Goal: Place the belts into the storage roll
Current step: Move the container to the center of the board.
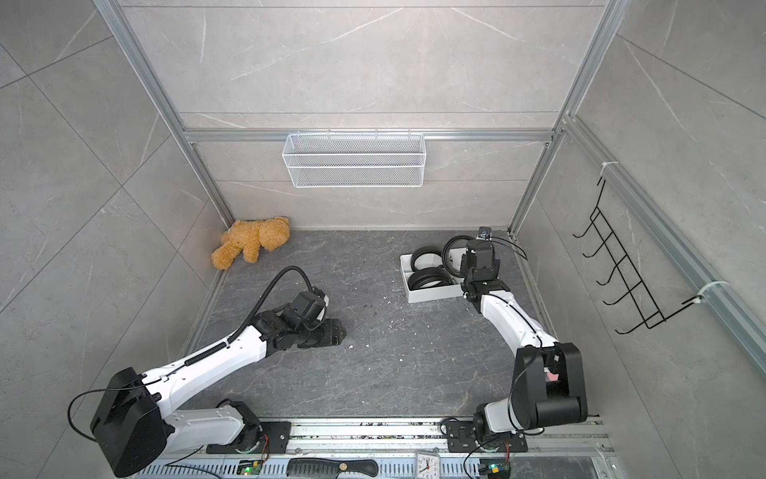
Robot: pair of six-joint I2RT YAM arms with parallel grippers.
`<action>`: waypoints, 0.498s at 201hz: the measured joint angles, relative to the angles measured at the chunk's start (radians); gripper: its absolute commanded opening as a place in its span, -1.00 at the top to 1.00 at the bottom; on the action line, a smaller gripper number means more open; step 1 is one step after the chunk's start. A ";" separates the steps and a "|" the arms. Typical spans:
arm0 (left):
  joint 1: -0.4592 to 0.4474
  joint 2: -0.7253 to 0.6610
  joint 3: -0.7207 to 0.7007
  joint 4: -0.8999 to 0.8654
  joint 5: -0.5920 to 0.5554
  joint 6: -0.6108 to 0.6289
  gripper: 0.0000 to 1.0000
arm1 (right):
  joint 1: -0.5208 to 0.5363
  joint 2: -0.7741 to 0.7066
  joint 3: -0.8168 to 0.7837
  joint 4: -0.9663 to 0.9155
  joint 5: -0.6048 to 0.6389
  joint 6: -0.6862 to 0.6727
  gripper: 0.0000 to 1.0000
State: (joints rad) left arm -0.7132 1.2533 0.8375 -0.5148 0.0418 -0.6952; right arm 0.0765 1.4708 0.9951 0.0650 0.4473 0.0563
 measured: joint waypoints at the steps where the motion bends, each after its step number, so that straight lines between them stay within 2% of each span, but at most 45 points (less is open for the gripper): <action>1: 0.000 0.000 -0.001 0.000 0.000 0.000 -0.49 | -0.002 0.002 0.000 0.003 -0.001 0.000 1.00; 34: 0.002 0.000 -0.012 0.001 0.017 0.000 -0.49 | -0.061 0.069 -0.008 0.154 -0.078 -0.016 1.00; 100: 0.007 0.000 -0.012 0.025 0.023 -0.001 -0.49 | -0.105 0.155 -0.084 0.459 -0.194 -0.154 1.00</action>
State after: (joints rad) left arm -0.7059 1.2537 0.8253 -0.4896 0.0650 -0.6960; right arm -0.0288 1.6257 0.9108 0.5243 0.2531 -0.0982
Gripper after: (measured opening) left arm 0.745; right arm 0.286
